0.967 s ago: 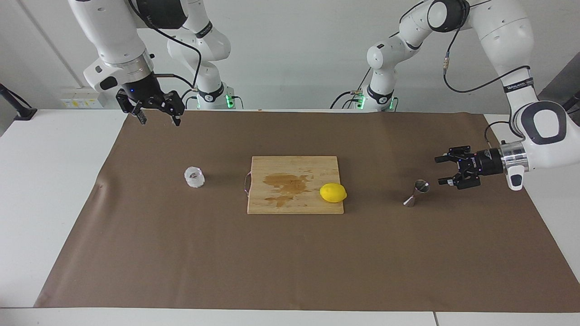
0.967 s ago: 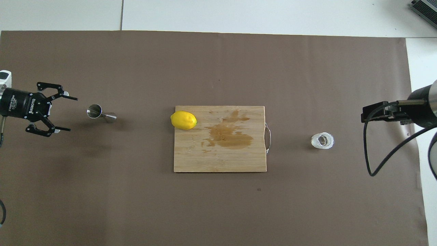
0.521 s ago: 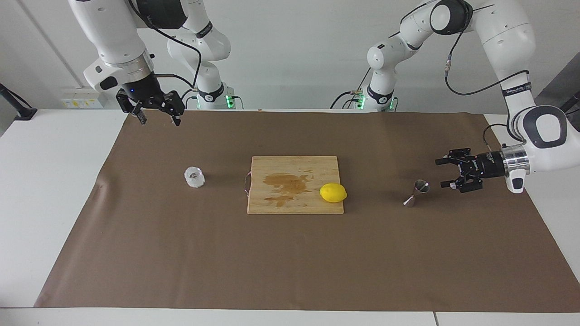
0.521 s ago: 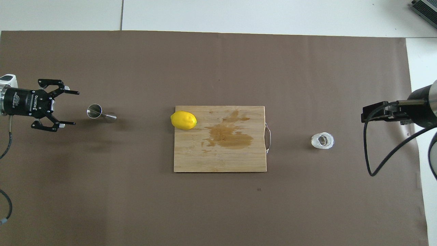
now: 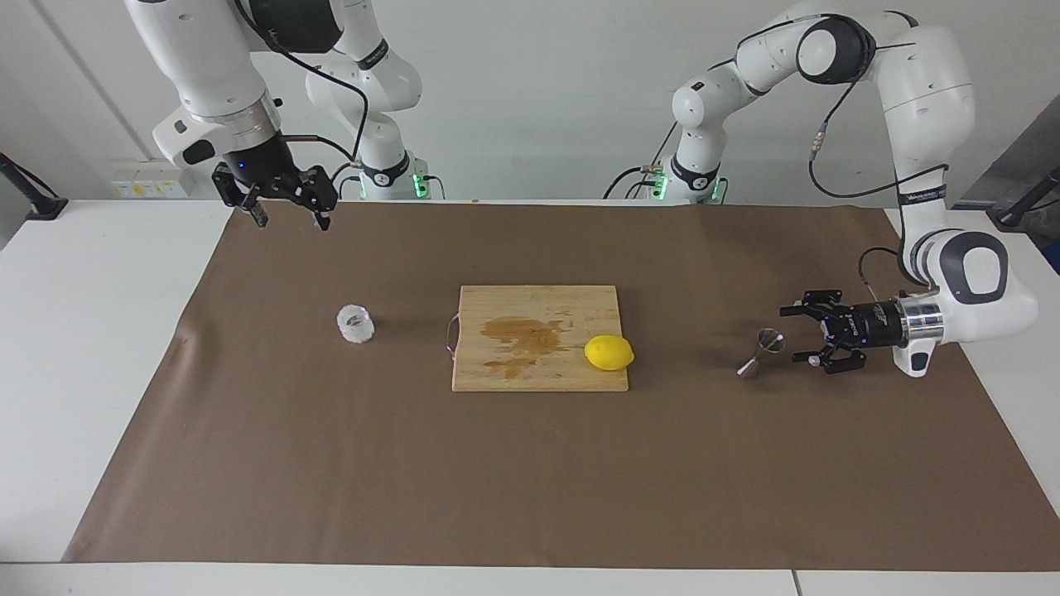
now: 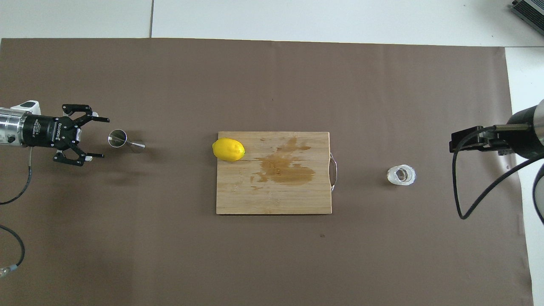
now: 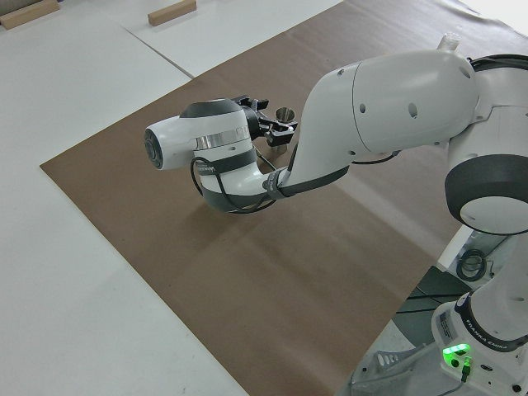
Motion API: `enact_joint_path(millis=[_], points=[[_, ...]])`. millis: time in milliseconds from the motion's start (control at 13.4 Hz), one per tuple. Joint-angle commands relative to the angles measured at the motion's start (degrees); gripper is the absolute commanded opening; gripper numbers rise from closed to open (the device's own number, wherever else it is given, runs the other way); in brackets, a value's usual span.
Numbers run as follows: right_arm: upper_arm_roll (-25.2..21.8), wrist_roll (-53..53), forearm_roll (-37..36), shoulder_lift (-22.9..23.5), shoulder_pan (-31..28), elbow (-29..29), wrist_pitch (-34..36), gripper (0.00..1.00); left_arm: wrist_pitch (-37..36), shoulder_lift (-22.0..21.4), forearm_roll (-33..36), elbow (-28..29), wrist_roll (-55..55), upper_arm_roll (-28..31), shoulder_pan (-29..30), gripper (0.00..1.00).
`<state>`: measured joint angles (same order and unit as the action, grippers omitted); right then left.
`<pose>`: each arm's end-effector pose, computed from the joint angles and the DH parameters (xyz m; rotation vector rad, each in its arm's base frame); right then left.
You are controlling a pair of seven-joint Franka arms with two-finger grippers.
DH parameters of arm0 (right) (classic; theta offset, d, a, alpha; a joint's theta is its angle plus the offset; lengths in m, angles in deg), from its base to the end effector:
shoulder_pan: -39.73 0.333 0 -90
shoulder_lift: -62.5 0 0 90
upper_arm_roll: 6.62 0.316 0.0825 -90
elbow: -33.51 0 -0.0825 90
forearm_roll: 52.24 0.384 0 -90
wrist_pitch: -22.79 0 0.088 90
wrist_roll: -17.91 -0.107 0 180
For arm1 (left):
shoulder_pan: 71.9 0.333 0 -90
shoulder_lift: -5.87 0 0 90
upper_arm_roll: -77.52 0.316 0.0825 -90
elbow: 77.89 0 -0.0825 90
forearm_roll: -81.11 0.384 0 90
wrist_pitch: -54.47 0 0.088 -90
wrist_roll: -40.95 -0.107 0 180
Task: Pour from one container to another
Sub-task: 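Close the left gripper around the small metal cup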
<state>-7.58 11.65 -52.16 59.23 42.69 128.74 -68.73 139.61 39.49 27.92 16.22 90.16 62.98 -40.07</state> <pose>0.5378 0.0187 0.6148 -3.1376 0.1167 0.0123 0.6155 0.1170 0.3009 1.5409 1.3675 -1.1192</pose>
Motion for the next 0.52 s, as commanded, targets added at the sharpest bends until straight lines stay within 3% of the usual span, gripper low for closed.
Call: enact_joint_path(millis=[0,446], points=[[0.87,0.99,-0.26,-0.16,-1.12,0.22,0.55,1.00,0.73,2.14,-2.26,0.37,0.01,-1.19,0.69,1.00],[0.87,0.99,-0.26,-0.16,-1.03,0.14,0.64,1.00,2.58,3.21,-3.06,0.55,-0.70,-1.72,0.07,1.00]])
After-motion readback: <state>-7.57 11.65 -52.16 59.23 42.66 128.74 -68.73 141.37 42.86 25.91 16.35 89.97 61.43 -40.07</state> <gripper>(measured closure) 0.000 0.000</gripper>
